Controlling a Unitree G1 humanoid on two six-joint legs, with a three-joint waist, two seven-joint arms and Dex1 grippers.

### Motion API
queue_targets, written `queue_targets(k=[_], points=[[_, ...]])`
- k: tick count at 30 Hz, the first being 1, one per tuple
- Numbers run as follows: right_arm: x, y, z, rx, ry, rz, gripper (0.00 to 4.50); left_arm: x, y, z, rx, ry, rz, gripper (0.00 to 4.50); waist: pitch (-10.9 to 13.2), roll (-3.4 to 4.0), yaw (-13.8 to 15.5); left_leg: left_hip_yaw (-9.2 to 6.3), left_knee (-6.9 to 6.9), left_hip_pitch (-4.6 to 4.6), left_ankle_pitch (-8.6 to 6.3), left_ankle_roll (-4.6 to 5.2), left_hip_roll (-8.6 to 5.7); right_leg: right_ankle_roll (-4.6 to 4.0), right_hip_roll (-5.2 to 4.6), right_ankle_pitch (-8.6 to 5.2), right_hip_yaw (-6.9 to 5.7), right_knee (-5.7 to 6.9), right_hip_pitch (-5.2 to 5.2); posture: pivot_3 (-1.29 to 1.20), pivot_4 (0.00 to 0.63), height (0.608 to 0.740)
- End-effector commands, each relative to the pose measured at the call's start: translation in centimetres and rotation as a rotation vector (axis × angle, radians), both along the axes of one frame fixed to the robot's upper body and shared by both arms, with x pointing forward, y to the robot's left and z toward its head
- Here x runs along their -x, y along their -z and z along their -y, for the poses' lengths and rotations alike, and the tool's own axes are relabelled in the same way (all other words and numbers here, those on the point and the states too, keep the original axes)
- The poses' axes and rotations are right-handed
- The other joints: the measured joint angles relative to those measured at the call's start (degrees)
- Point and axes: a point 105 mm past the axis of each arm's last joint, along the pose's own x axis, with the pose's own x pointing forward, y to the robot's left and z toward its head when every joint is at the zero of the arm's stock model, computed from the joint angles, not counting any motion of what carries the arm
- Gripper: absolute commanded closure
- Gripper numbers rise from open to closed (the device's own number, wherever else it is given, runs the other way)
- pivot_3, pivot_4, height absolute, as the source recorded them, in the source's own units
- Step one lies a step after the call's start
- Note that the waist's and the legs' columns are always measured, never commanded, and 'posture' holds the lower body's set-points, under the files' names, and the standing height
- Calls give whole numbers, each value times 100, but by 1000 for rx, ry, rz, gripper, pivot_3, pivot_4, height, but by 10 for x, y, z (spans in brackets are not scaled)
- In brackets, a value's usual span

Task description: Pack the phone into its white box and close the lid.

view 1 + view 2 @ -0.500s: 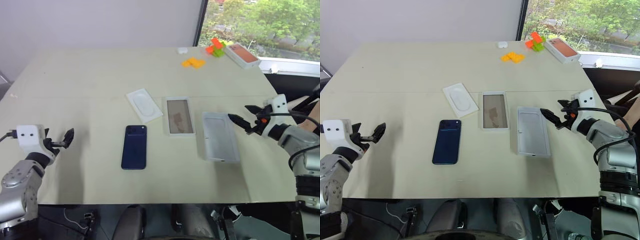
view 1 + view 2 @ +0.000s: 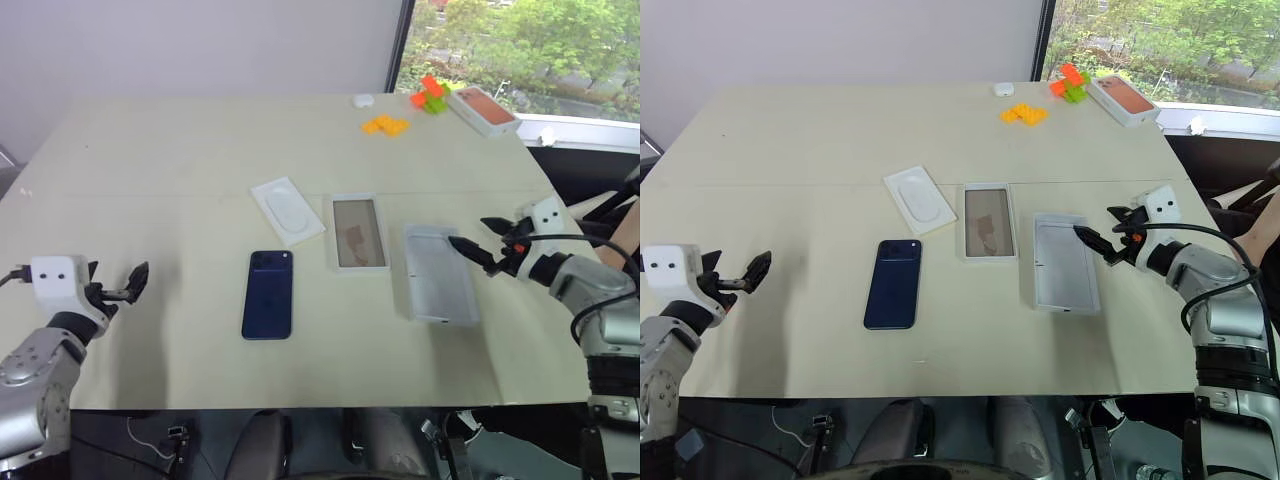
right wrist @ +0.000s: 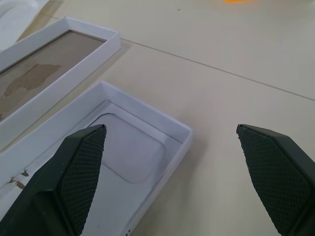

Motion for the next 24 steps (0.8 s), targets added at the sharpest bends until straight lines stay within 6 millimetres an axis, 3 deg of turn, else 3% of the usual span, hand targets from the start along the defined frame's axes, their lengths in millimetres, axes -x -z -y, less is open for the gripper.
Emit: queue_targets(k=[1,13,18,22,24], points=[[1,-18,-3,5,-13,73,49,-1,-9,11,-6,36,32,0,0,0,1,0,0,0,0,0,-1,0,-1,0,0,0,0,0,150,740],[11,-27,1,14,22,101,49,-19,-5,39,35,133,22,0,1,-1,-3,-1,0,0,0,0,-2,0,1,0,-1,-1,2,0,150,740],[17,-39,-23,22,-59,129,49,-30,-10,66,80,225,33,0,1,-1,5,-3,0,2,0,0,-1,0,4,0,-1,1,2,0,150,740],[24,-47,-60,39,-179,156,49,-48,-21,109,258,302,54,0,1,-2,26,-4,3,2,0,0,-1,1,5,0,-2,2,5,0,150,740],[26,-49,-73,53,-217,163,49,-58,-16,121,353,276,2,0,1,-7,27,-8,7,1,0,0,-3,2,5,0,-3,1,8,0,150,740]])
